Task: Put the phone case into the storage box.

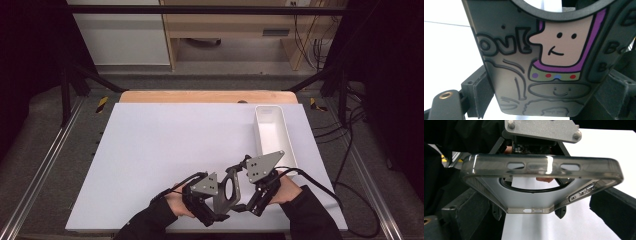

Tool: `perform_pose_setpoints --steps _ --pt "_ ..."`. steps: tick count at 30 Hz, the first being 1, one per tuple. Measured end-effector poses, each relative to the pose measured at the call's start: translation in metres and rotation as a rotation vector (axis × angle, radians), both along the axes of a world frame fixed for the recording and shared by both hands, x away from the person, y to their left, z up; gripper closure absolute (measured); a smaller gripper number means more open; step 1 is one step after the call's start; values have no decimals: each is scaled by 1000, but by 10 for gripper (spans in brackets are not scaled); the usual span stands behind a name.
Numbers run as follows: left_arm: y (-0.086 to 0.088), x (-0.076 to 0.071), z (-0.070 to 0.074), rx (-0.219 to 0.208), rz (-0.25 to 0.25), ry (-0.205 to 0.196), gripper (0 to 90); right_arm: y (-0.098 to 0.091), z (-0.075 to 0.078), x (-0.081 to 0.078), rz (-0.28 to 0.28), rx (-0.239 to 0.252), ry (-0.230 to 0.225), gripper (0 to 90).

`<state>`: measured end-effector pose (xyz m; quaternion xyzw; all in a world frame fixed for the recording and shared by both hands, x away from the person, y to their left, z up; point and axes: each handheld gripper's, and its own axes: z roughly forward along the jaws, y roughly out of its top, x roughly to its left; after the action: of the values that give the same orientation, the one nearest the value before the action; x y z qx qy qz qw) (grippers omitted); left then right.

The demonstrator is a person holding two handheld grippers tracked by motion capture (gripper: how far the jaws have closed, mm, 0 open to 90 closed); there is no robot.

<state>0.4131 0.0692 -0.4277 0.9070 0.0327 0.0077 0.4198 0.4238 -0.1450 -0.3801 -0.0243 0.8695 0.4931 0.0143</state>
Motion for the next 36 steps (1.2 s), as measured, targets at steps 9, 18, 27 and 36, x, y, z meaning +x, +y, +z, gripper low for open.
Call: perform_pose_setpoints --steps 9,18,27,36 --pt "-2 -1 -1 16 -8 -10 114 1 -2 0 29 -9 7 73" --pt "-3 -3 -2 18 -11 -21 114 1 -2 -2 53 -16 0 117" --pt "-3 -2 -3 20 -11 -21 112 1 -2 -2 50 -20 0 122" --pt "-3 -2 -3 17 -14 -13 107 1 -2 -3 45 -22 5 124"
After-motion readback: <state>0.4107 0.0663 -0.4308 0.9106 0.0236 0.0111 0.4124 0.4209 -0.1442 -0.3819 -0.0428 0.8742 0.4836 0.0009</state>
